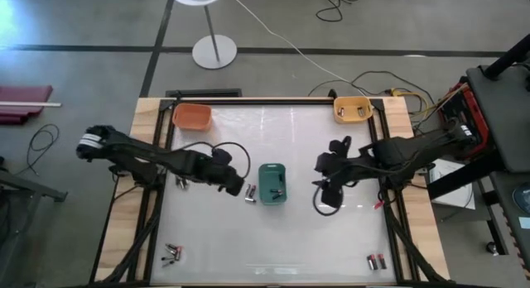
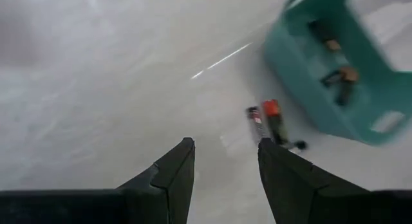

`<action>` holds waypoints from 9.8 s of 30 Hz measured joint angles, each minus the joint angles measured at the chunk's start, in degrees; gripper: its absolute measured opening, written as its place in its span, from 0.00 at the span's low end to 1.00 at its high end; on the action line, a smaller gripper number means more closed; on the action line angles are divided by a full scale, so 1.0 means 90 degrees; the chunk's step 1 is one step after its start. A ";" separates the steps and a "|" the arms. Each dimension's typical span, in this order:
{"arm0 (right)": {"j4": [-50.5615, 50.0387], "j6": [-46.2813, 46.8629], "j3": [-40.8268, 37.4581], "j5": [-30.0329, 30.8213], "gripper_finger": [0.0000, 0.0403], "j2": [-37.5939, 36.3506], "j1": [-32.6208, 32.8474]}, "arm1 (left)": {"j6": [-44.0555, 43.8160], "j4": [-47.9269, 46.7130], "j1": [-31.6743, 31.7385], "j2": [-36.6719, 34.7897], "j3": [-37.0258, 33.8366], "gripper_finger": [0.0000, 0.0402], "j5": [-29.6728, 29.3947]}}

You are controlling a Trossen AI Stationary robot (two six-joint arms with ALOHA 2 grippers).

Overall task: Sort batteries
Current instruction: Put the black battery into the yellow bin

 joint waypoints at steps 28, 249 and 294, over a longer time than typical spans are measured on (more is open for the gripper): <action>-0.0807 0.0237 0.0055 0.0056 0.49 -0.0339 0.0153 | -0.0698 0.1644 -0.0009 0.2023 -0.0003 0.38 0.0565; 0.1435 0.1329 -0.0106 0.0466 0.39 -0.0849 -0.2048 | 0.6286 0.5374 0.0139 0.1217 -0.2186 0.38 0.1985; 0.3175 -0.1152 -0.1985 -0.1149 0.43 -0.0956 -0.2359 | 0.5861 0.4715 -0.0148 0.1663 -0.1515 0.02 0.1642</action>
